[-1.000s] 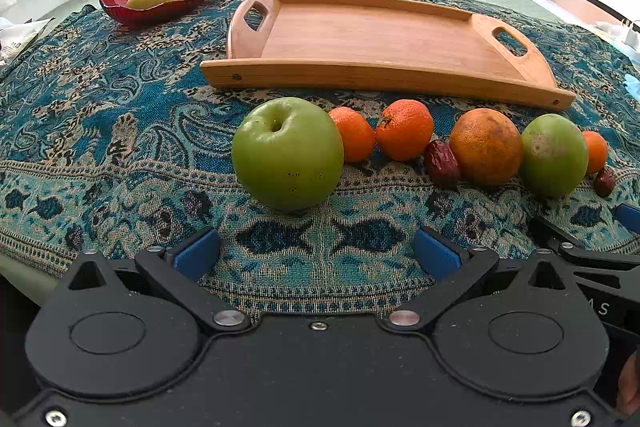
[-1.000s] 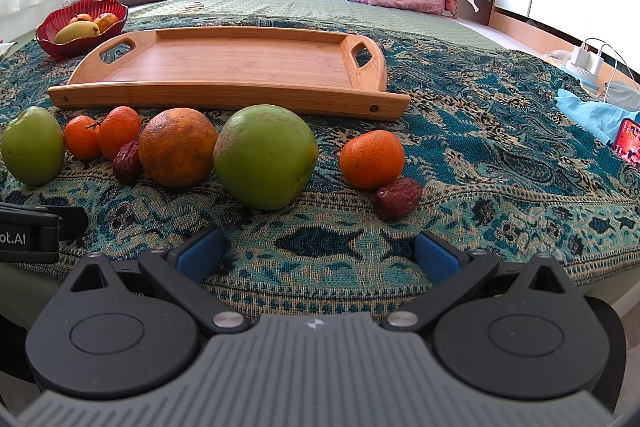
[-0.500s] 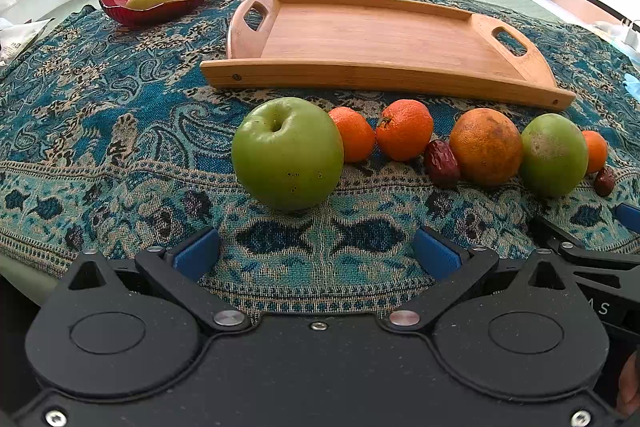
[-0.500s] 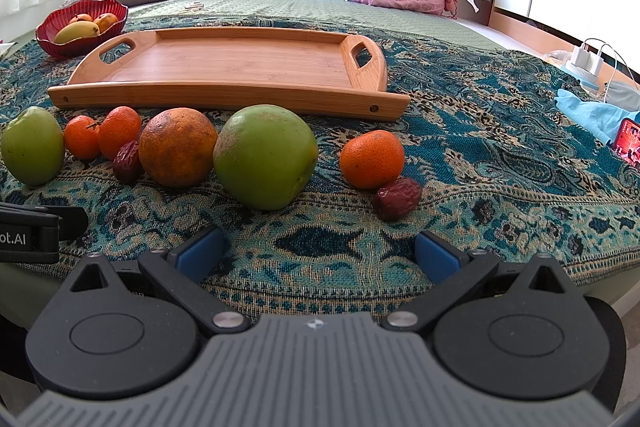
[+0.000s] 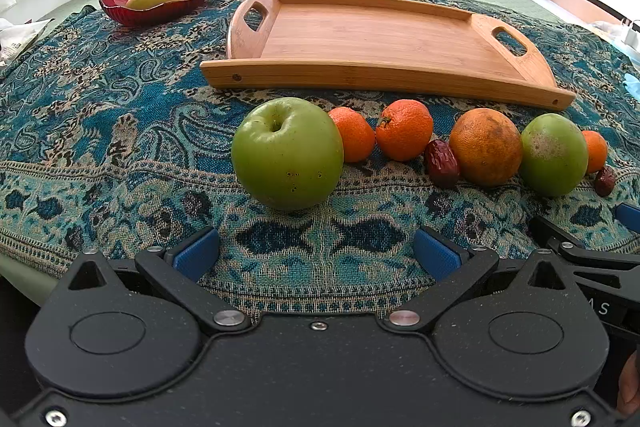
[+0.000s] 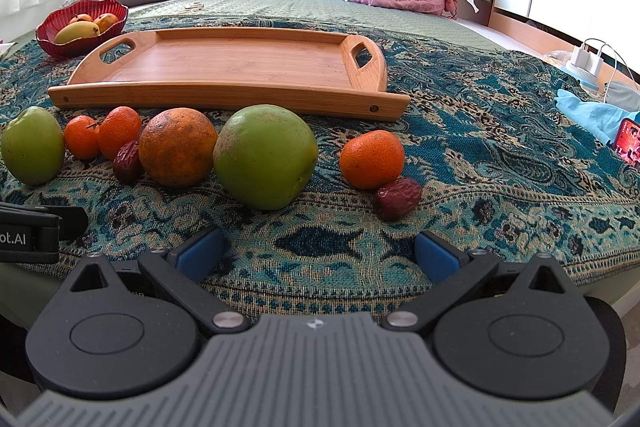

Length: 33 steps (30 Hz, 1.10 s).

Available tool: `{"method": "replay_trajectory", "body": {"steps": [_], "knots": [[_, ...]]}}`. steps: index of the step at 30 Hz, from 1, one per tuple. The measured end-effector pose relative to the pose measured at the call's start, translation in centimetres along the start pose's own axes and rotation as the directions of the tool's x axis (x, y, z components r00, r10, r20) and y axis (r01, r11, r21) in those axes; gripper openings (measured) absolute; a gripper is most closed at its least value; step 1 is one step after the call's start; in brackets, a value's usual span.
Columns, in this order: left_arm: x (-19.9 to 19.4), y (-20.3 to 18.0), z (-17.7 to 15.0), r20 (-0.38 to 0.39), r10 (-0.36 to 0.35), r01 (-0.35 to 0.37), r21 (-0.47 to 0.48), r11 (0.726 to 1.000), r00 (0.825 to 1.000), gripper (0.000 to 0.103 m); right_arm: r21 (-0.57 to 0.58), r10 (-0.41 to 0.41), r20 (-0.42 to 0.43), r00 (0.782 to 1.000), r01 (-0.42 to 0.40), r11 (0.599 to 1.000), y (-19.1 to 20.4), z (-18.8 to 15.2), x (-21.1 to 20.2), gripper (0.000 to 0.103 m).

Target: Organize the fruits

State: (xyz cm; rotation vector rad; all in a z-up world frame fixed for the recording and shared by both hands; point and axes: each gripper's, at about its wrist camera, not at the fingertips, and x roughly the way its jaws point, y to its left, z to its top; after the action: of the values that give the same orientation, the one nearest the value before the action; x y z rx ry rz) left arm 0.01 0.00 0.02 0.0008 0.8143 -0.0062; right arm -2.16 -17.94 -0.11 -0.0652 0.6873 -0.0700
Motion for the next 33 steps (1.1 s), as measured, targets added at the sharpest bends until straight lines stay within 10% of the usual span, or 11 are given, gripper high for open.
{"method": "replay_trajectory", "body": {"steps": [22,29,33], "knots": [[-0.1,0.6,0.4,0.020,-0.021,0.020,0.021,1.000,1.000,0.103,0.031,0.031,0.034,0.999,-0.032,0.999,-1.2,0.4,-0.4,0.103],[-1.8,1.3,0.8,0.119,0.011,-0.009,-0.021,1.000,0.993,0.072,-0.012,0.040,0.158,0.987,-0.039,0.999,-1.2,1.3,-2.0,0.090],[-2.8,1.2,1.0,0.196,0.013,-0.014,0.003,1.000,0.980,0.071,-0.023,0.067,0.183,0.981,-0.064,0.998,-0.8,1.5,-2.0,0.083]]}}
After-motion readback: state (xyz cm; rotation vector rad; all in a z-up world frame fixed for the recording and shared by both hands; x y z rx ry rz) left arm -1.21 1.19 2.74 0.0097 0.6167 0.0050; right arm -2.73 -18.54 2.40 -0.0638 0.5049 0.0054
